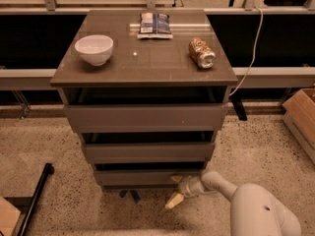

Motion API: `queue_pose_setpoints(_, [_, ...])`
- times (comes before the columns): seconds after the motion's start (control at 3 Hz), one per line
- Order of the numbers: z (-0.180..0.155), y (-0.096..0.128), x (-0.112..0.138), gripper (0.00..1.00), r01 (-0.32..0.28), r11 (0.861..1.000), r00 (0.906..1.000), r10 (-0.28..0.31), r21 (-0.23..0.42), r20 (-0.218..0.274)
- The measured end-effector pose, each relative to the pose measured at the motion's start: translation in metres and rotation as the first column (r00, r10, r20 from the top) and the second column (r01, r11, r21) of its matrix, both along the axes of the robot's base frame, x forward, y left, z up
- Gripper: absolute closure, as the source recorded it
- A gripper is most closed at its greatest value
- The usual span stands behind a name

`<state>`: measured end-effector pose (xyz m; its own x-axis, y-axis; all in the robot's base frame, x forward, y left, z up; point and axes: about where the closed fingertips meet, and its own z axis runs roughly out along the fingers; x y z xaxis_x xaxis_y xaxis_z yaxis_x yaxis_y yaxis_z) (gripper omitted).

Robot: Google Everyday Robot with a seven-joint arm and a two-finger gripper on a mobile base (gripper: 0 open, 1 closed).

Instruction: Close bottom drawer

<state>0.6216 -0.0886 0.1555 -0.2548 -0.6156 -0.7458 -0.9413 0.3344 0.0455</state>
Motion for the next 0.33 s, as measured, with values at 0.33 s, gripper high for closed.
queue_pose_setpoints(0.33, [0.0,0.0,0.0,0.0,0.0,1.0,1.0,0.0,0.0,0.0])
